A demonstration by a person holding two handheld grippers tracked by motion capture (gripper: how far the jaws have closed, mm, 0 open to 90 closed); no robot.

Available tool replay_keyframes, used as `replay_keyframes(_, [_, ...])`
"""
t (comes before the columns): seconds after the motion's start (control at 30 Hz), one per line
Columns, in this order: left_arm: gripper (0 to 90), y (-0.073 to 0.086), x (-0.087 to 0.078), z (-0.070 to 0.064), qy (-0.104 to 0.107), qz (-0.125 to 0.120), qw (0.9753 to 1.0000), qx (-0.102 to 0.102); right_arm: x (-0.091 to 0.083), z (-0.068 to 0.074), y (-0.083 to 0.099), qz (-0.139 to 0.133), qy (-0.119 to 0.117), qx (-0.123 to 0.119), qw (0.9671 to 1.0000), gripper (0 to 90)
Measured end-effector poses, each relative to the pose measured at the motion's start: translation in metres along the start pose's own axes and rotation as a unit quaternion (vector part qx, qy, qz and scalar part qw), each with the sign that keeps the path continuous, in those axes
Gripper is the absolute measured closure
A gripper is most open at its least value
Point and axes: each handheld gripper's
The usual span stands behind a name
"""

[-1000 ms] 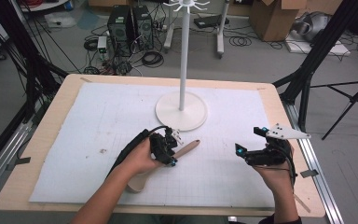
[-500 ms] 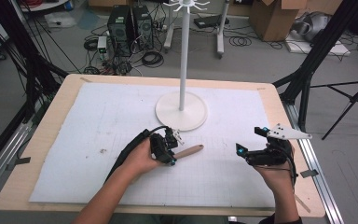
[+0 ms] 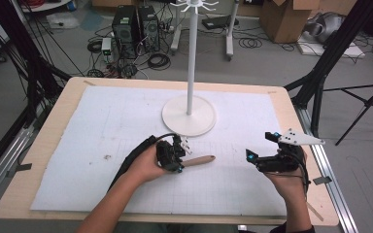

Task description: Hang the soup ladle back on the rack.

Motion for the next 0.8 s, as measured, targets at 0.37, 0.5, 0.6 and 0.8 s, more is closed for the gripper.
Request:
replay_keyframes(0.37, [76.1, 0.007, -0.034, 0.009, -0.005, -0.076, 0.9969, -0.02, 0.001, 0.0, 0.0, 0.001, 0.0, -0.002, 1.0, 0.2])
replay_keyframes(0.5, [76.2, 0.006, -0.047, 0.012, -0.005, -0.097, 0.9952, -0.017, 0.001, 0.001, 0.0, 0.003, -0.001, 0.002, 1.0, 0.2])
replay_keyframes(0.6, [76.2, 0.005, -0.056, 0.014, -0.006, -0.109, 0.9939, -0.019, 0.001, 0.001, 0.0, 0.002, 0.0, -0.001, 1.0, 0.2])
replay_keyframes(0.8, [76.1, 0.008, -0.072, 0.023, -0.003, -0.141, 0.9896, -0.029, 0.001, 0.001, 0.0, 0.002, -0.002, 0.0, 1.0, 0.2])
Point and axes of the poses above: each handheld gripper's, and its own axes: x roughly forward along the jaws, y roughly out of its underside, z roughly to its left, and after that the axes turned 8 degrees about -y, right-handed
